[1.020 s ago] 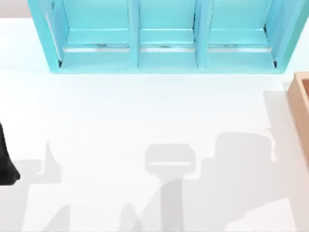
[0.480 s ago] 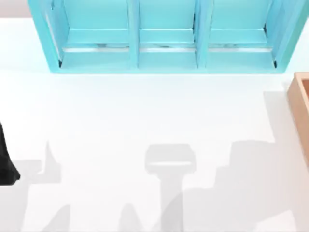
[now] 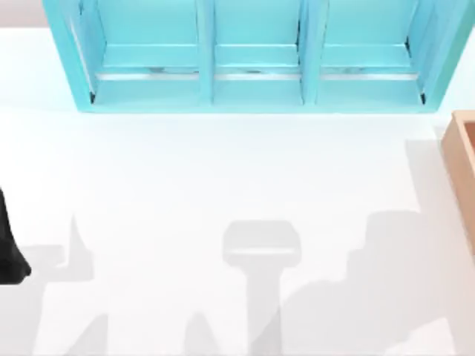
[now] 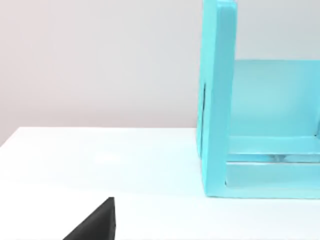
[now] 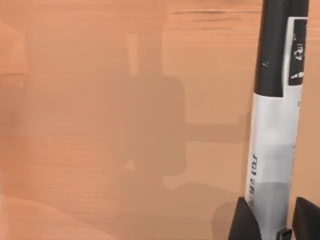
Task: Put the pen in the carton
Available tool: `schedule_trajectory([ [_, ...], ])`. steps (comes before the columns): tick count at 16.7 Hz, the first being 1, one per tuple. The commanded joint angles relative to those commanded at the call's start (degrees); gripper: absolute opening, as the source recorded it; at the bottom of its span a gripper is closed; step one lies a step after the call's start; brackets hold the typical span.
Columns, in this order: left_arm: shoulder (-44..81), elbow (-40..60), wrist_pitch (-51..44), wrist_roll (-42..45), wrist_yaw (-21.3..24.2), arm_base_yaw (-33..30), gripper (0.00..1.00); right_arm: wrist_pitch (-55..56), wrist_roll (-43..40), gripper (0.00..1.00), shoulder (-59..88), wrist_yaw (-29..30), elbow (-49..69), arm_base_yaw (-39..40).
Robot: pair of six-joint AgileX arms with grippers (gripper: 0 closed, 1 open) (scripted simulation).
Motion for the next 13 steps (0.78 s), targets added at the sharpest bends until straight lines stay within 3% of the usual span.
schedule_trajectory([
  [11,0.0,0.0,0.0,0.0,0.0,0.0,1.00,6.2,2.0,0.00,1.4,0.3,-5.3,1.6],
  [13,0.0,0.0,0.0,0.0,0.0,0.0,1.00,6.2,2.0,0.15,1.4,0.3,-5.3,1.6],
])
